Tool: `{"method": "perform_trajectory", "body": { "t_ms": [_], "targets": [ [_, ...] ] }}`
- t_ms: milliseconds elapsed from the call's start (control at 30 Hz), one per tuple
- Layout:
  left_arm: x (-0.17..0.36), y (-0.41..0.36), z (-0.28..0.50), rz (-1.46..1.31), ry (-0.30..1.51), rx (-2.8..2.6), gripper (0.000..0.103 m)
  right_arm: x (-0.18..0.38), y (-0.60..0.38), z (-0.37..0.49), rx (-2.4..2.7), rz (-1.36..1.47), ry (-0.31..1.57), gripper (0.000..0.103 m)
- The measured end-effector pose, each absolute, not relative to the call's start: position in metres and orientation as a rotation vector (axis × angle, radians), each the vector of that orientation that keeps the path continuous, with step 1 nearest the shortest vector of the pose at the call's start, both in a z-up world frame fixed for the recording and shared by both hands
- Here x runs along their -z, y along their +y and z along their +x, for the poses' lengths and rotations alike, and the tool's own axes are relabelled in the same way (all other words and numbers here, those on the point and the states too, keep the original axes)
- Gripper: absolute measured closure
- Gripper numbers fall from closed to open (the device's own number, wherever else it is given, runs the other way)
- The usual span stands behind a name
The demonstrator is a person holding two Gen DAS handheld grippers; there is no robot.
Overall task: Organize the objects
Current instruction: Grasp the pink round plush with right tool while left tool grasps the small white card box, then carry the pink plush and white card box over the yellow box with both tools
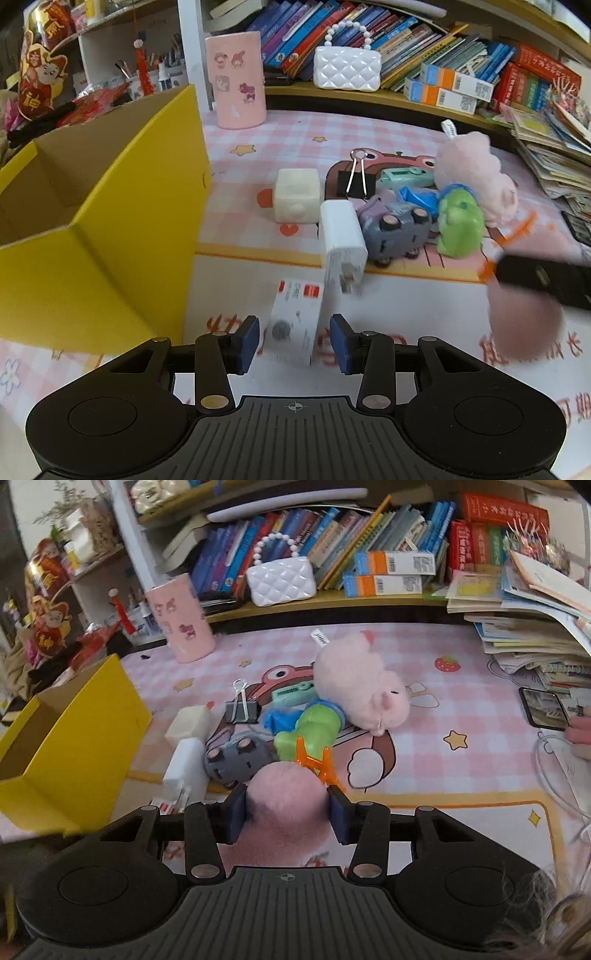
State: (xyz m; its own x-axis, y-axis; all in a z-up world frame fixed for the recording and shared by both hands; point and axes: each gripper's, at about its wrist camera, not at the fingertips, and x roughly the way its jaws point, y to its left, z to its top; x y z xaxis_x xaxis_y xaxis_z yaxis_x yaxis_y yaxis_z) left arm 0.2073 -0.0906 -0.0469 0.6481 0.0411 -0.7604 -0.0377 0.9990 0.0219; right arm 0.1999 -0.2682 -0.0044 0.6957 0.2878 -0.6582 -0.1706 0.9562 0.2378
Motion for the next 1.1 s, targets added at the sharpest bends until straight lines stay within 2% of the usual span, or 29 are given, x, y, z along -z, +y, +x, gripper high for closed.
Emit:
{"method": "perform_trajectory", "body": {
  "t_ms": [100,167,200,233,633,1100],
  "targets": [
    [0.054,-0.089,0.219,0.000,0.884,-0.041,0.063,0.004,-0.261,0.186,-0.283,0.124,0.745,0.060],
    [0.054,-0.090,0.219,0.009,0.876,-0.039,0.068,0.004,-0.256,0.178,-0.284,0.113,0.747,0.060],
    [0.054,-0.090,0.219,0.007,0.874,-0.037,0.074,0.005,-0.255,0.175,-0.281,0.118,0.754,0.060],
    [0.053,-0.089,0.217,-0.001,0.877,-0.030,0.075,0.005,-0.255,0.173,-0.277,0.125,0.761,0.060],
    [0.024,-0.042,0.137,-0.059,0.850,0.082,0.075,0.001,-0.227,0.137,-0.140,0.120,0.791,0.060],
    [0.006,0.083,0.043,-0.087,0.809,-0.021,0.075,0.001,-0.080,0.051,-0.232,-0.002,0.824,0.060]
  ]
}}
